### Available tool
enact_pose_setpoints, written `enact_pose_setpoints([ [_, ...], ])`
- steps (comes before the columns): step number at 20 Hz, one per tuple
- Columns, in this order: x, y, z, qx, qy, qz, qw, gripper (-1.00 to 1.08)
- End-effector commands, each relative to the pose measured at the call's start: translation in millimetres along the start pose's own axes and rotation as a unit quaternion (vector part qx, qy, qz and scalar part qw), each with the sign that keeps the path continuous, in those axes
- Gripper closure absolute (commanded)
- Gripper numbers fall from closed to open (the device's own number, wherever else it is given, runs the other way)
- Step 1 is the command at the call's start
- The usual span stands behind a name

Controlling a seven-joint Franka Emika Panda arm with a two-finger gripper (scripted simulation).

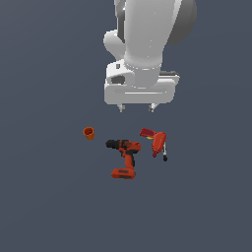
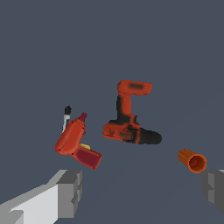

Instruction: Pick up a designated object from a clutter of objects.

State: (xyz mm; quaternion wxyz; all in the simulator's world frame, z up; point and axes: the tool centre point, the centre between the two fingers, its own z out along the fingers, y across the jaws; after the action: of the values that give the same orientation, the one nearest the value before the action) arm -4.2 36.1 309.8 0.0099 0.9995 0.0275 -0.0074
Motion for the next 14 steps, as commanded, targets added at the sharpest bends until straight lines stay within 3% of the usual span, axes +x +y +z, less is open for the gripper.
enact_pose_setpoints([
  [1,0.3,4.9,4.9,0.001,0.000,0.001,1.0000,-0.92],
  [8,0.1,36.5,36.2,0.004,0.000,0.006,1.0000,-0.92],
  [14,-7.6,82.7,81.6,0.009,0.002,0.015,0.9998,-0.92],
])
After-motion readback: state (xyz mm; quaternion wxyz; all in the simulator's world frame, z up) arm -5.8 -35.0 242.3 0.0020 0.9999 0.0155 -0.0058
